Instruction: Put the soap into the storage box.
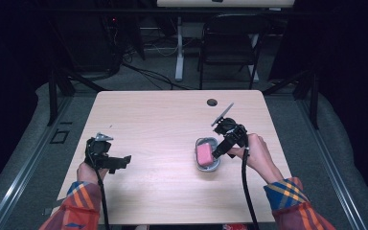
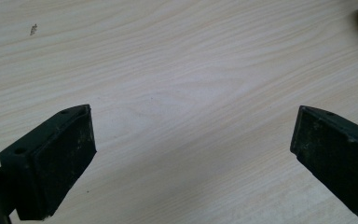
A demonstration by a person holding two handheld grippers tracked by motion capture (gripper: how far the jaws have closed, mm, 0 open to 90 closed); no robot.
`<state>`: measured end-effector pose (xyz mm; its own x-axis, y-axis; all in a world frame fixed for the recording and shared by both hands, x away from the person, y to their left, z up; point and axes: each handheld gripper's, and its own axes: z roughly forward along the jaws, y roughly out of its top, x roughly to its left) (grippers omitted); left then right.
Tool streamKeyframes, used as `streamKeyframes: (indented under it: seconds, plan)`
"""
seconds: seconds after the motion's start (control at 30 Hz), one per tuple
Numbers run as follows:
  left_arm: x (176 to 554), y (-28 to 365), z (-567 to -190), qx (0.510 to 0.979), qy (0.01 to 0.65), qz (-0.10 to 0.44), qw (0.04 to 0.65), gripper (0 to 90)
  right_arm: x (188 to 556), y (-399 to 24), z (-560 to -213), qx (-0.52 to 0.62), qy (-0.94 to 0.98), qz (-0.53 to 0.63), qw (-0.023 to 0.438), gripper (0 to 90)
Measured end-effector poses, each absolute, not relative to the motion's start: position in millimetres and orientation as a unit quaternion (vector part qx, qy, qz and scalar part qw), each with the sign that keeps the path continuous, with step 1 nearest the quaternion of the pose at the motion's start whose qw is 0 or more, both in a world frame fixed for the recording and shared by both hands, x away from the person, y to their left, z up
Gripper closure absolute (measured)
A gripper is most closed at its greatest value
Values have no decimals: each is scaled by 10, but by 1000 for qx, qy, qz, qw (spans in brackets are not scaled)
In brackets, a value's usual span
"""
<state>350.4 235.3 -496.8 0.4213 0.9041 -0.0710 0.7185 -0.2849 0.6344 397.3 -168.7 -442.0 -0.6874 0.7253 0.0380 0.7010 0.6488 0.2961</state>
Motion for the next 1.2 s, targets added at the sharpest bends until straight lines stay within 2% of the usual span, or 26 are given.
streamKeyframes:
  seconds: [0.2, 0.37, 0.83, 1.2]
  plan:
    - [3506, 2347, -4969, 788, 514, 153, 302, 0, 3880, -1833, -4384, 387, 907, 153, 64, 147]
    - [3506, 2344, -4974, 786, 516, 156, 302, 0, 3825, -1930, -4372, 385, 907, 153, 78, 141]
    - [3506, 2339, -4978, 789, 514, 154, 300, 0, 3654, -2322, -4379, 386, 901, 161, 110, 46]
    - [3506, 2335, -4980, 789, 513, 155, 300, 0, 3558, -2629, -4495, 408, 891, 156, 126, 3]
